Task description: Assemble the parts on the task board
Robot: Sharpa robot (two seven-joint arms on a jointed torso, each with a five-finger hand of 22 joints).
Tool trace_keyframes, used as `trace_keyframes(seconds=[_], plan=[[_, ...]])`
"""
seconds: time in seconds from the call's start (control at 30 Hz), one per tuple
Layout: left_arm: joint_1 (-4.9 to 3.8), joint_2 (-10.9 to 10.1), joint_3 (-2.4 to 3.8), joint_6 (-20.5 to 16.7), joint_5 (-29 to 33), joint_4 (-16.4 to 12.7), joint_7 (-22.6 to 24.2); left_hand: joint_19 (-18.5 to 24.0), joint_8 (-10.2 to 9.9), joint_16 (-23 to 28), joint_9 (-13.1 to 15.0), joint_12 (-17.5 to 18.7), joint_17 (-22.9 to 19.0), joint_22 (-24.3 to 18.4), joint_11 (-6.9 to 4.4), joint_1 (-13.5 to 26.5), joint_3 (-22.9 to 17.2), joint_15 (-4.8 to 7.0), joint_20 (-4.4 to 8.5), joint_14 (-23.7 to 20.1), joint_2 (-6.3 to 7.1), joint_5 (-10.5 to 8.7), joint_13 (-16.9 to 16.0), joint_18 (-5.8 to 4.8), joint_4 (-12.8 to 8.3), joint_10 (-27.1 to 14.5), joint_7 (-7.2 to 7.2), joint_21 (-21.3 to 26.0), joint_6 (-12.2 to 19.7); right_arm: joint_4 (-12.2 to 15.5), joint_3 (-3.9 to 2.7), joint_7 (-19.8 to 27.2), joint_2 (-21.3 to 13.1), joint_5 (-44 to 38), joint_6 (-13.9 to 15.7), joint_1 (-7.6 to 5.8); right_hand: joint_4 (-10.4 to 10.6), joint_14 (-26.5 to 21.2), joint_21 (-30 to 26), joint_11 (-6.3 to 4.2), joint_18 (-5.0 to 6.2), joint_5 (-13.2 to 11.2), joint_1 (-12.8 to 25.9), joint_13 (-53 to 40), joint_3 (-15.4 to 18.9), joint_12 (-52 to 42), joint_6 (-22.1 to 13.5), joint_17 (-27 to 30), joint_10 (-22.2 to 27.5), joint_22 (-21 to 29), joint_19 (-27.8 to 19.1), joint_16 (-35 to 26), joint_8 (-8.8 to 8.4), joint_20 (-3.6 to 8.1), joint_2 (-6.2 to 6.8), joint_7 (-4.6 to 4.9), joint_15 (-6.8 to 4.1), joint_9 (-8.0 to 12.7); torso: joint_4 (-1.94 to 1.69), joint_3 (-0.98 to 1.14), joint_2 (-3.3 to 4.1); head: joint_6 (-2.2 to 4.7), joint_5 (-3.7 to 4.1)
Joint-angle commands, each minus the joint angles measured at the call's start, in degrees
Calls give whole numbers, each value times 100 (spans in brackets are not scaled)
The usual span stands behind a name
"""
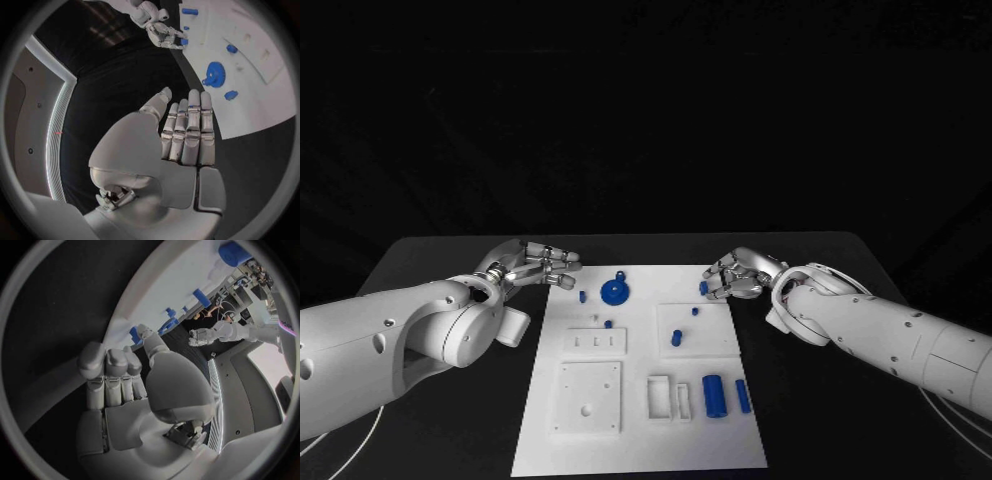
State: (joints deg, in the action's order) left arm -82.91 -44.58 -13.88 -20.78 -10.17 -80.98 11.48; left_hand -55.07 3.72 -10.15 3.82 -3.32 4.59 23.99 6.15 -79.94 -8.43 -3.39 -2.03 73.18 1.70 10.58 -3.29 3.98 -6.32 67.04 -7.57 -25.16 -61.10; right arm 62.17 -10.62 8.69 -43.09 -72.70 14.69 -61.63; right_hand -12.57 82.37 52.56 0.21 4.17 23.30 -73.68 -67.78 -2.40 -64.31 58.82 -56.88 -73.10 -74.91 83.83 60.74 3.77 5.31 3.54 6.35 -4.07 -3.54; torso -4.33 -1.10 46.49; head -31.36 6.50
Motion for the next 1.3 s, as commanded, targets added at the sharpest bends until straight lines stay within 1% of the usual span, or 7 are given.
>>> trace_keyframes(seconds=[0.03,0.27,0.33,0.53,0.8,0.93,1.3], plan=[[-2,5,4,75,-30,-22,75,23,-11,16,-1,-5,-5,5,7,35,-5,-9,-33,-17,-6,20,-6,12,-5,-47,-22,10,17,-20,-1,70,26,-52,-82,17,-4,6,4,0,87,-20,45,-8,-29,-25,35,-8,-5,-650,199,14,-20,-33,-22,6,16,-3,0,0,1,-11,-10],[-2,-3,4,78,-39,-40,66,23,-11,16,-1,-5,-5,5,7,35,-5,-9,-33,-17,-6,20,-6,12,-5,-47,-22,10,17,-46,-1,68,78,-62,-109,53,-49,7,13,-10,79,-135,102,-20,-109,-40,126,-15,-7,-652,197,11,-22,-27,-86,-12,10,-2,4,1,-5,-25,-15],[-2,-4,4,82,-41,-42,61,23,-11,16,-1,-5,-5,5,7,35,-5,-9,-33,-17,-6,20,-6,12,-5,-47,-22,10,17,-57,-1,69,90,-63,-107,59,-68,9,12,-16,76,-275,125,-27,-199,-47,161,-17,-10,-651,196,11,-25,-23,-128,-18,5,0,5,2,-9,-28,-15],[-2,-4,4,93,-43,-41,49,23,-11,16,-1,-5,-5,5,7,35,-5,-9,-33,-17,-6,20,-6,12,-5,-47,-22,10,17,-71,-1,72,106,-61,-103,64,-103,11,15,-23,72,-495,186,-39,-409,-60,219,-29,-16,-651,196,17,-24,-17,-194,-30,1,-1,8,0,-12,-34,-10],[-2,0,4,109,-44,-37,35,19,-10,15,1,-5,-4,7,8,34,4,-10,-35,-14,-14,18,-6,14,1,-54,-22,19,19,-76,-1,81,141,-57,-126,67,-132,15,38,-35,60,-788,257,-68,-705,-87,323,-48,-32,-655,196,28,-24,-8,-235,-52,-8,-1,11,0,-12,-33,-4],[-2,-1,4,117,-49,-35,23,19,-10,15,1,-5,-4,7,8,34,4,-10,-35,-14,-14,18,-6,14,1,-54,-22,19,19,-76,-1,74,151,-54,-121,69,-119,13,34,-42,57,-843,293,-81,-797,-97,371,-51,-36,-653,196,28,-25,-2,-243,-66,-14,0,6,0,-7,-29,-6],[-2,-1,4,131,-60,-31,3,19,-10,15,1,-5,-4,7,8,34,4,-10,-35,-14,-14,18,-6,14,1,-54,-22,19,19,-73,-1,46,171,-38,-83,70,-57,18,43,-44,57,-801,297,-90,-737,-104,374,-66,-50,-655,201,37,-23,0,-201,-69,-15,-1,9,1,-14,-43,-14]])
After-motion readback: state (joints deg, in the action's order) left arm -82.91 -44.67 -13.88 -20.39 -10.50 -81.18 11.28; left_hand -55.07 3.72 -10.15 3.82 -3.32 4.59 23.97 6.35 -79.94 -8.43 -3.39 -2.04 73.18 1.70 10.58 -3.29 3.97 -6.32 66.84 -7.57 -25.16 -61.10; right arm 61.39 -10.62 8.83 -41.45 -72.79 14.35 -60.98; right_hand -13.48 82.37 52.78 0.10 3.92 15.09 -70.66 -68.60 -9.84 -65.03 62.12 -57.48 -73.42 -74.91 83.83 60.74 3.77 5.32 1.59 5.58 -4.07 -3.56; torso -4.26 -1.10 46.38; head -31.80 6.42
